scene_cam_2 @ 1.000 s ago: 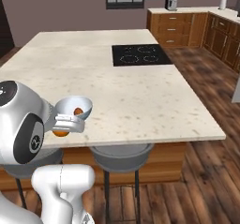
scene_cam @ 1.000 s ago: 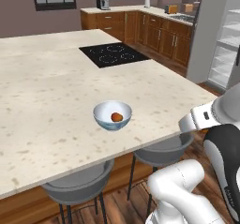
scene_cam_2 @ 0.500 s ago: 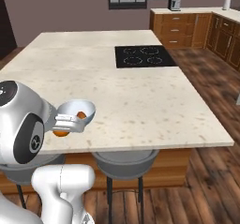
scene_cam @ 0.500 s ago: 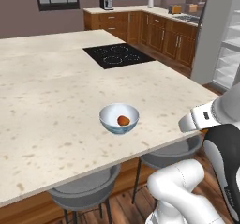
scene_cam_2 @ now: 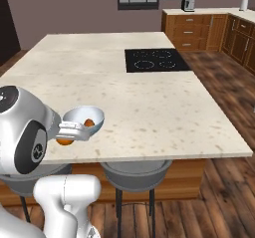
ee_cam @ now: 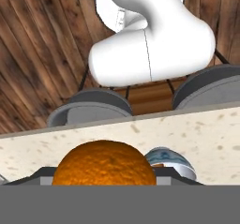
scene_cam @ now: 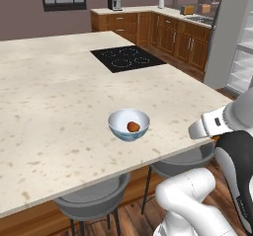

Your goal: Retrieve the tangerine and mango from the fridge and place them into the bowl on the dining table.

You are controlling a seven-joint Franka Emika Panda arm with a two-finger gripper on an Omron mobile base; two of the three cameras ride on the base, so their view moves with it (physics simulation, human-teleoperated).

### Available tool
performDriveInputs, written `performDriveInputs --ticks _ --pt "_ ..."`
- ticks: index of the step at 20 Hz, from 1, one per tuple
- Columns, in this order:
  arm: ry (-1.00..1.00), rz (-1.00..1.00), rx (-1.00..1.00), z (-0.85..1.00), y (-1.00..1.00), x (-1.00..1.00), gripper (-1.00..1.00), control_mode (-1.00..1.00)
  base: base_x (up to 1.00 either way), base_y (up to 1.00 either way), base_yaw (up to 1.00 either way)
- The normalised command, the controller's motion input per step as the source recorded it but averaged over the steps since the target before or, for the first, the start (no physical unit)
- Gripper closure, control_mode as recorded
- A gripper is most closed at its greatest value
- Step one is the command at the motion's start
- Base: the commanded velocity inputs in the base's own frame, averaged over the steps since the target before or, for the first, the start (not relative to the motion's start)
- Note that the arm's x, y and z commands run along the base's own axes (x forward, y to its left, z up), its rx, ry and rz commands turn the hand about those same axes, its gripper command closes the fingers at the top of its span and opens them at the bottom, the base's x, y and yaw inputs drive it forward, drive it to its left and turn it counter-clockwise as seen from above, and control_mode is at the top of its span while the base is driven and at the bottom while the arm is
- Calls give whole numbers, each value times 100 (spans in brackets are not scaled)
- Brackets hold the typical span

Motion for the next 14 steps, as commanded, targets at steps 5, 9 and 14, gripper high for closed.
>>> performDriveInputs --ticks 5,9,14 --pt "3 3 -1 0 24 9 100 -100 0 0 0" --pt "0 3 0 0 18 21 100 -100 0 0 0" --pt "0 5 1 3 8 24 100 -100 0 0 0"
